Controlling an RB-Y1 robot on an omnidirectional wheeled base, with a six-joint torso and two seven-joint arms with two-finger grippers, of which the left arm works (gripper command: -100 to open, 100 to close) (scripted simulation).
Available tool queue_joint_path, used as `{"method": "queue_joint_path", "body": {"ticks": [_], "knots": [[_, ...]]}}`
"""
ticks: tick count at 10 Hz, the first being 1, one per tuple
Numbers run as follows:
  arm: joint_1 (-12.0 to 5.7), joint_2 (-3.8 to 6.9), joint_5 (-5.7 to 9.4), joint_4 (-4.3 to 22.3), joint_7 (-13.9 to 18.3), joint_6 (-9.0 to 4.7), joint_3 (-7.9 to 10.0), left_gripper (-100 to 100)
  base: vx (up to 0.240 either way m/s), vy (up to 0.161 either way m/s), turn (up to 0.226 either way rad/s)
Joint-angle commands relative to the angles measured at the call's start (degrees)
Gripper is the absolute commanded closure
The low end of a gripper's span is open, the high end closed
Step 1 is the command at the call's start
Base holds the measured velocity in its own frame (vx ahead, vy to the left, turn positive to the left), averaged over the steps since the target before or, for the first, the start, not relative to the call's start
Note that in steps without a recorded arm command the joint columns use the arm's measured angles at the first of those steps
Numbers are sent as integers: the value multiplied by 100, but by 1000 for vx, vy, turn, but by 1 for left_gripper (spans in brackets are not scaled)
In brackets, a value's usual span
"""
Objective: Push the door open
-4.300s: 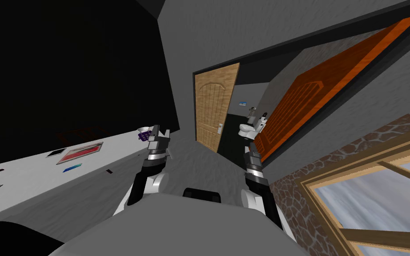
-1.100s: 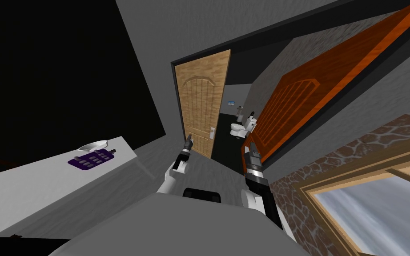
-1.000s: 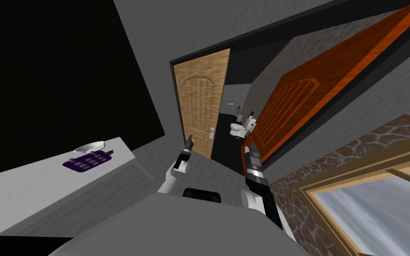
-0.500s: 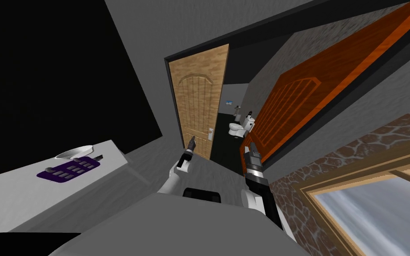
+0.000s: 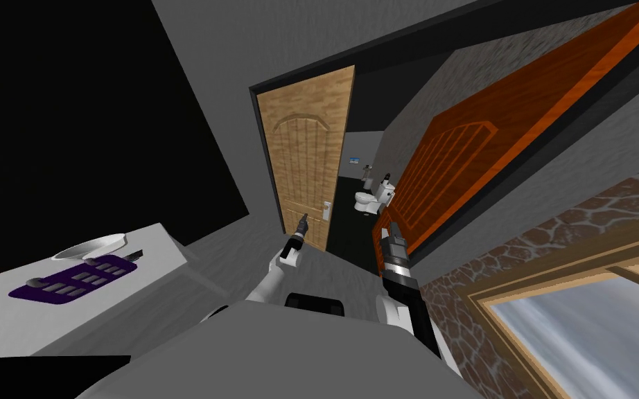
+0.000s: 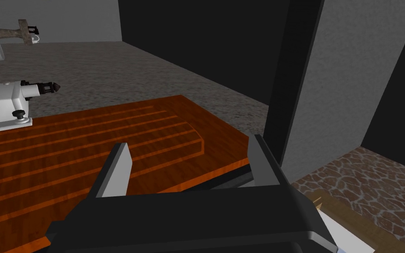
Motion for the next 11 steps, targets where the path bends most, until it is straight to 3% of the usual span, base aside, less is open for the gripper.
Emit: {"method": "queue_joint_path", "body": {"ticks": [1,7,11], "knots": [[-92,-22,16,213,-10,-31,-19,-100,66,-3,-16],[-649,-174,156,1182,-100,10,-164,-100,85,8,-53],[-933,-279,228,1677,-145,31,-238,-100,84,16,-44]]}}
